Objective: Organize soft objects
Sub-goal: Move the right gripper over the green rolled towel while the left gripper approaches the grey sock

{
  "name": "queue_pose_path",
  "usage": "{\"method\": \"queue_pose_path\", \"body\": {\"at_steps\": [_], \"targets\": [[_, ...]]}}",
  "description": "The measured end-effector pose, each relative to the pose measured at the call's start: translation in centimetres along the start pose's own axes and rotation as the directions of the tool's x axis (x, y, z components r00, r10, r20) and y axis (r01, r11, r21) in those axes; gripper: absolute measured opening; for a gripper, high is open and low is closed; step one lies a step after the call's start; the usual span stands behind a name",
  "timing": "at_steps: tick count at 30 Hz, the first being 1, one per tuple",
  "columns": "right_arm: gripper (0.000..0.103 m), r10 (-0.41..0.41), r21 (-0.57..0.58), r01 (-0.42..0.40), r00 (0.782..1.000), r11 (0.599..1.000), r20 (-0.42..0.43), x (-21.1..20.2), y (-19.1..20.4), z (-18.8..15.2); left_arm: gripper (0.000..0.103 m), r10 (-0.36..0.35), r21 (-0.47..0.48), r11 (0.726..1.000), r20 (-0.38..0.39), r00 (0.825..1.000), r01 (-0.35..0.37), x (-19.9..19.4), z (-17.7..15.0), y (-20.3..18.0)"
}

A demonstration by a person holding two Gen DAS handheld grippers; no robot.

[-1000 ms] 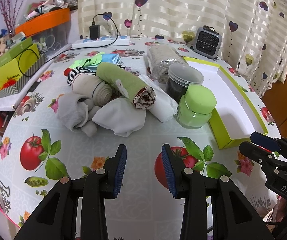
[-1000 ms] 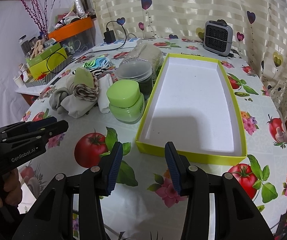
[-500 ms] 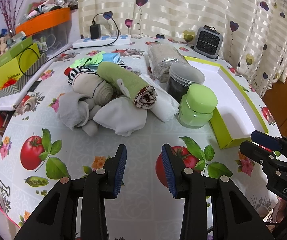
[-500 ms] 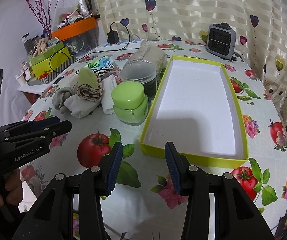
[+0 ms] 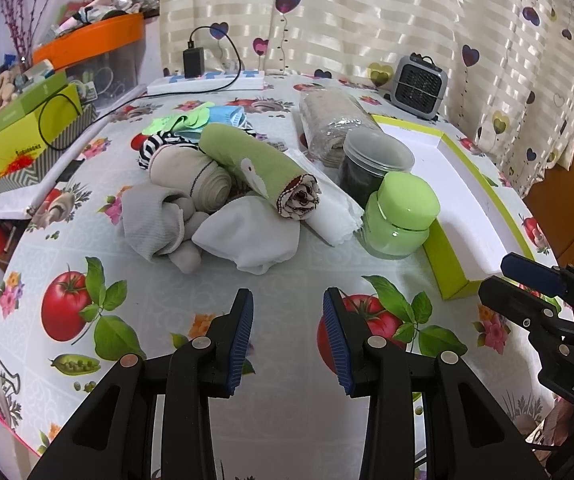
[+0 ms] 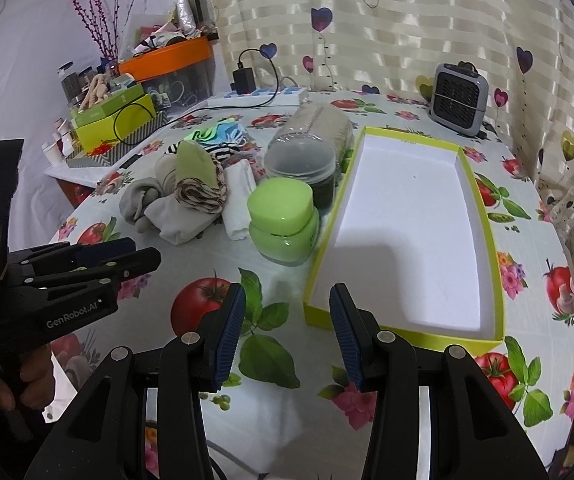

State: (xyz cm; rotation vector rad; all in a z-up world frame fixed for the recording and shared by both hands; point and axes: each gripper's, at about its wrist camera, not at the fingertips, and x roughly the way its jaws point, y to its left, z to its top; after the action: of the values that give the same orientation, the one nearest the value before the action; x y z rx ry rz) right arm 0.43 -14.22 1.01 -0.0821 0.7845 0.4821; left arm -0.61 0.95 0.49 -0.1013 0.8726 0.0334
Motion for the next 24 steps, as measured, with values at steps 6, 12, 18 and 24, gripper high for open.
{"method": "queue_pose_path", "body": {"at_steps": [6, 12, 18, 24], "targets": [[0.045, 0.013, -0.036, -0.012, 1.000, 0.999, 0.015, 0.0, 1.0, 0.8, 0.035, -0.004, -0.018, 1.000, 0.004, 1.000, 0.004, 0.1, 0.0, 0.7], [0.045, 0.040, -0.086, -0.037, 0.999, 0.996, 0.027, 0.4, 2.7, 2.0, 0.035, -0.019, -0.075, 0.997, 0.000, 1.000, 0.019, -0.1, 0.6, 3.3], [0.045, 0.074, -0.154, -0.066, 0.996, 0.986, 0.047, 0.9, 4.9, 3.7, 0.035, -0.037, -0.140, 0.989, 0.005, 0.999, 0.037, -0.3, 1.1, 5.4], [0.045, 0.112, -0.227, -0.099, 0.993, 0.969, 0.045, 2.9, 7.2, 5.8, 0.035, -0.040, -0.209, 0.977, 0.012, 0.999, 0.041, -0.4, 1.6, 8.1]]}}
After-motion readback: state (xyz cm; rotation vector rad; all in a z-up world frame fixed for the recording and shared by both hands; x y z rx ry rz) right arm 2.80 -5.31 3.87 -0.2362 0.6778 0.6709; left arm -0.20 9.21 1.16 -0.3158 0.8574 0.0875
